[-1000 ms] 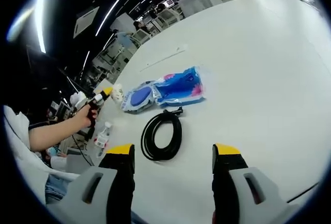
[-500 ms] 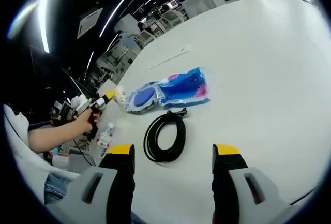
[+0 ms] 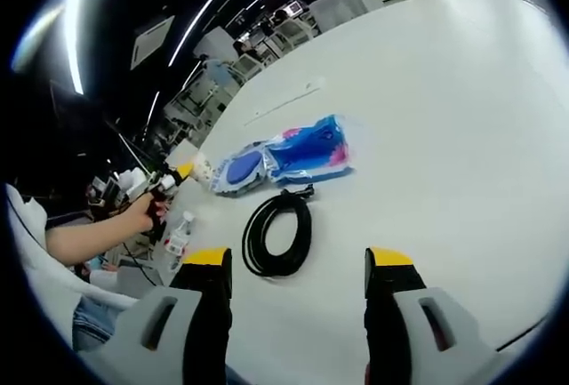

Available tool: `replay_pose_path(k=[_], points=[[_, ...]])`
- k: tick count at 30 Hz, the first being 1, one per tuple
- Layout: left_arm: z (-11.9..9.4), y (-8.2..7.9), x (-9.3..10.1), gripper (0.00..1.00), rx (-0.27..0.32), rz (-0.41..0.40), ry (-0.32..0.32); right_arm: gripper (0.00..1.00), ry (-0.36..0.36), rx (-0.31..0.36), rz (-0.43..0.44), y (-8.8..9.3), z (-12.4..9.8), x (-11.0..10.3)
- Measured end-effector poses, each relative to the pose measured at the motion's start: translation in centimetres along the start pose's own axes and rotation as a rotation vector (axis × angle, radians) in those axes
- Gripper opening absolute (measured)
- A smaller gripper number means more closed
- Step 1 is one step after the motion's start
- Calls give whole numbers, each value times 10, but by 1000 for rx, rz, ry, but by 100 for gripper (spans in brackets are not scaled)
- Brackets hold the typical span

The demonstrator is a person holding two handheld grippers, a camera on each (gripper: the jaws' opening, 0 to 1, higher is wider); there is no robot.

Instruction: Arrange the tabletop items into an orderly group along one side of the table until the central work area is clear of visible clutter.

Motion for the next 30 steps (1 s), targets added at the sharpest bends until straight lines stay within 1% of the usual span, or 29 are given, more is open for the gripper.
replay_pose_path(k=[8, 13, 16, 23, 24, 28, 30], points=[[3, 7, -12, 34, -21, 11, -10, 59, 6, -6, 5, 5, -1, 1], [3, 9, -14, 35, -32, 21, -11, 59, 7, -8, 6, 6, -2, 2], [3, 10, -18, 35, -37, 14, -20, 59, 8, -11, 6, 7, -2, 3], [1, 13, -19, 36, -54, 26, -20, 59, 14, -19, 8, 11, -3, 6], [1, 13, -19, 37, -57, 28, -22, 60, 14, -20, 9, 11, -3, 6], [0, 16, -19, 46, -71, 33, -26, 60, 16, -23, 12, 14, -4, 7], [-2, 18, -17, 48, -83, 40, -26, 60, 17, -23, 14, 15, -5, 7]])
Point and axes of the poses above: the point that each gripper's makers call its tool centre point, and the gripper's own axes: z roughly forward along the fingers, x roughly to its right, y roughly out of its underside, the point moved 3 cm from there along -z, roughly backward along the fingers, and after that the axes turned 1 degree about x, right-handed, at the moved point
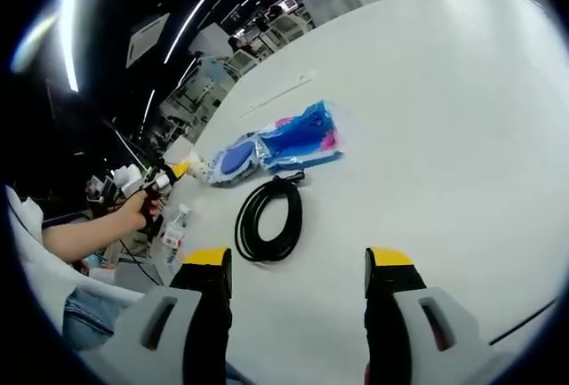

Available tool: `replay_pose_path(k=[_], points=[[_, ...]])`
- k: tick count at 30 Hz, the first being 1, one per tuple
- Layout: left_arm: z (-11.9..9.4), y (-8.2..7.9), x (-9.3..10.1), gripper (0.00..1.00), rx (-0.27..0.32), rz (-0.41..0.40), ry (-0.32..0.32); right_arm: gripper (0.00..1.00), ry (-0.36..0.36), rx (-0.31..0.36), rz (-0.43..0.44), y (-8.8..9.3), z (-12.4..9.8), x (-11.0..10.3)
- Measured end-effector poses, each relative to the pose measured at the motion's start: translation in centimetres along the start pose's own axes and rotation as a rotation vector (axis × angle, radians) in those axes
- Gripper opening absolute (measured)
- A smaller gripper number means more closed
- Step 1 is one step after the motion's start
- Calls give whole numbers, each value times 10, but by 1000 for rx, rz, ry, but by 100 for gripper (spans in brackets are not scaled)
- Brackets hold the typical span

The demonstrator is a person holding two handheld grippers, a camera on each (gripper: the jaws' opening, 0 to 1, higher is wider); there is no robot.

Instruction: Arrange the tabletop items into an orderly group along one side of the table until the central work area is clear of visible clutter.

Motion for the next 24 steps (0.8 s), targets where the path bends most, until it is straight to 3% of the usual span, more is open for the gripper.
replay_pose_path(k=[13, 24], points=[[-7, -4, 7, 78, 1, 6, 3, 59, -1, 3, 8, 3, -1, 0], [-21, -7, 12, 82, -13, 9, 18, 59, -9, -2, 15, 8, 0, 0]])
Point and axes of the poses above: the point that each gripper's makers call its tool centre point, and the gripper's own axes: z roughly forward along the fingers, x roughly to its right, y roughly out of its underside, the point moved 3 cm from there along -z, roughly backward along the fingers, and after that the axes turned 1 degree about x, right-handed, at the moved point
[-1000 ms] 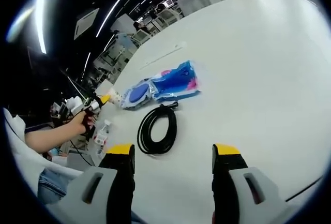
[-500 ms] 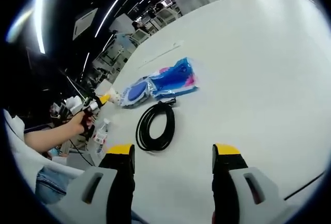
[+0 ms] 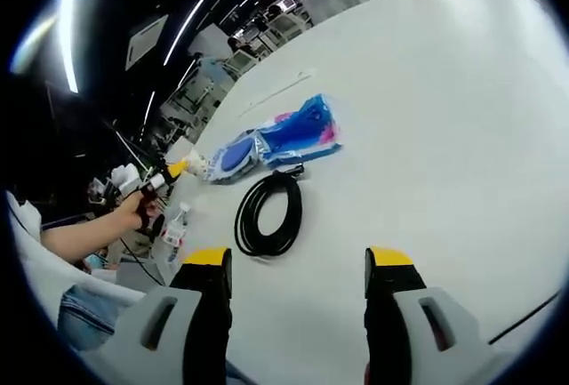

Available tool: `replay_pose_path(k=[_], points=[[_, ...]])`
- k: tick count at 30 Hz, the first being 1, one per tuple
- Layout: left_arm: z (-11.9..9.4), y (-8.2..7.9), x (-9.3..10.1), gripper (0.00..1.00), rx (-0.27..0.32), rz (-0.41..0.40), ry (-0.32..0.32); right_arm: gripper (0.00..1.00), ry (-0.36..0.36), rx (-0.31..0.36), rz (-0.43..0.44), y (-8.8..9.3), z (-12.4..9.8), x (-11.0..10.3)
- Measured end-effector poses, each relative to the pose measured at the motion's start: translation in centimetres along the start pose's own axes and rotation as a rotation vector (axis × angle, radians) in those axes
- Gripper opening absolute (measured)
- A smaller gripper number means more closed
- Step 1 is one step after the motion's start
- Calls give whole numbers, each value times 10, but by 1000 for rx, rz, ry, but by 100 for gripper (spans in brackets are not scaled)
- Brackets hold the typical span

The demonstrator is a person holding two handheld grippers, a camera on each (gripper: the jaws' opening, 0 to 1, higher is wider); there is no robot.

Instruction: Arrange the tabletop items into an orderly group along one side of the table until the central work area is clear of visible clutter.

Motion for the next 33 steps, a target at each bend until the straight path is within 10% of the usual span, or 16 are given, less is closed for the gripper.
replay_pose_path(k=[33], points=[[-49, 14, -2, 77, -133, 45, 50, 59, -13, 2, 20, 5, 2, 1]])
Point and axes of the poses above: the point that each gripper's makers call its tool centre point, and the gripper's own axes: z roughly forward along the fingers, x roughly to its right, y roughly out of its underside, the point moved 3 cm from there along -z, roughly backward along the fingers, and after that the axes turned 1 degree about x, right-handed, at the moved point
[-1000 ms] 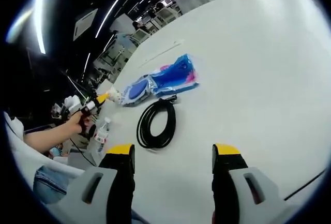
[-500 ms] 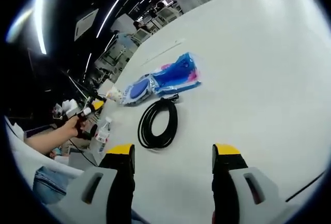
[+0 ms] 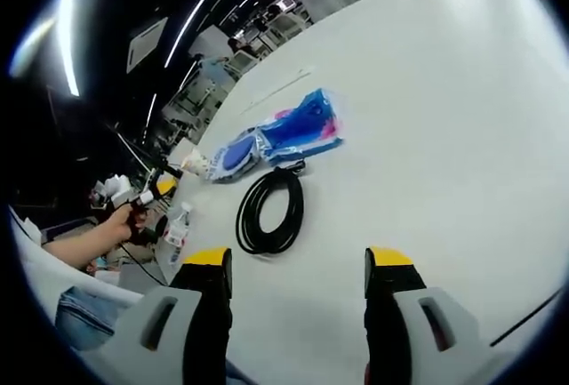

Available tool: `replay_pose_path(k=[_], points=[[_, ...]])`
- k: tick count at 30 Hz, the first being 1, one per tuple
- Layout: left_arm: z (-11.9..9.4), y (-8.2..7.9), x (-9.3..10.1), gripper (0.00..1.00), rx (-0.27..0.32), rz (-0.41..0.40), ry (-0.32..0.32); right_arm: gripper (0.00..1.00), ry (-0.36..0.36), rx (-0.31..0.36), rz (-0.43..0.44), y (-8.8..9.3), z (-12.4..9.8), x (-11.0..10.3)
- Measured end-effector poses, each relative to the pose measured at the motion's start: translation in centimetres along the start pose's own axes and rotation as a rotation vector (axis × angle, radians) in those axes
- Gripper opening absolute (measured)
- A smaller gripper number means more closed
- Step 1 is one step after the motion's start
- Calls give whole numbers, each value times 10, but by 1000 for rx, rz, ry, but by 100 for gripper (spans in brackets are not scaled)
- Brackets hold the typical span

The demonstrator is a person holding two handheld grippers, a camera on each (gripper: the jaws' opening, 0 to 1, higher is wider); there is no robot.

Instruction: Arrange the tabletop items into an orderly group along one side of the table until the central work area is clear of visible clutter.

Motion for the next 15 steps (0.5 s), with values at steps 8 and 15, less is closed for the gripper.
replay_pose_path(k=[8, 15], points=[[2, 24, 9, 72, -128, 74, 49, 59, 8, 0, 15, 4, -2, 3], [7, 38, 8, 68, -199, 79, 65, 59, 8, 0, 22, 5, -2, 4]])
Point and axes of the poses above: the point that each gripper's makers call its tool centre point, and the gripper's own axes: z roughly forward along the fingers, x roughly to its right, y roughly out of its underside, the point moved 3 cm from there along -z, roughly backward along the fingers, and after that the axes turned 1 degree about x, right-handed, at the moved point
